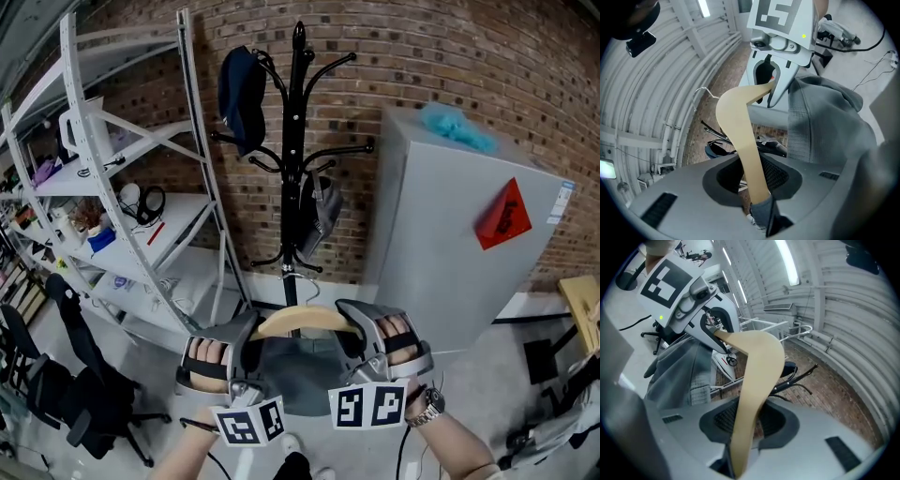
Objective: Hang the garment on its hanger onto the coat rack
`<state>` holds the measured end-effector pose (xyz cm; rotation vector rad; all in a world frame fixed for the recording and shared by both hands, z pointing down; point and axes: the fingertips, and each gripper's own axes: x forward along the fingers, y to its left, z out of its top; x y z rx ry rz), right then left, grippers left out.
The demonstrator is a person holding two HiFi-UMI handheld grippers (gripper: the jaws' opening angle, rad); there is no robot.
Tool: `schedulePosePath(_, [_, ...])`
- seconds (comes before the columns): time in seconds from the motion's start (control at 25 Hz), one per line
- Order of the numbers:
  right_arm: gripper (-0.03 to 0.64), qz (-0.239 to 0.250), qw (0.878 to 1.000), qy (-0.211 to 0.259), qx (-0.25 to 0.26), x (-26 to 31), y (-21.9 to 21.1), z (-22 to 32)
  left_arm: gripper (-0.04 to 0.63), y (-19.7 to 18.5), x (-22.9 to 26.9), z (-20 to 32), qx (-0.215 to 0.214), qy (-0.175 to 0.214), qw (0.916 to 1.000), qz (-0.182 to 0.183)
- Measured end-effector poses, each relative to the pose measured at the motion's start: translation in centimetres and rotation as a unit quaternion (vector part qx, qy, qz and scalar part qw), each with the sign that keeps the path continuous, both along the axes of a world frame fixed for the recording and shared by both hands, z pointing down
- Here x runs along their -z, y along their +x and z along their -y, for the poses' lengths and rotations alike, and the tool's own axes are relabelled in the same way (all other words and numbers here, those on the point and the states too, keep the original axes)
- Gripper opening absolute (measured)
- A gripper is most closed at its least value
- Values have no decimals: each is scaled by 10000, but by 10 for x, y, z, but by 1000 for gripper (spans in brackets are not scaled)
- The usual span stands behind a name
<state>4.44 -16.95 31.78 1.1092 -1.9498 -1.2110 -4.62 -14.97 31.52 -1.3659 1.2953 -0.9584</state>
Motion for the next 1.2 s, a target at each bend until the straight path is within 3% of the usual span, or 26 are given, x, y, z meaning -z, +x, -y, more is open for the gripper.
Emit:
schedulePosePath(0.72, [101,-161,9991,-279,-271,-30,-21,126,95,-21,-29,129,-288,-301,9991,58])
schedulePosePath(1.2, [104,-73,9985,-145,-519,-13,-43,186,95,-43,-11,190,-607,-151,9980,68])
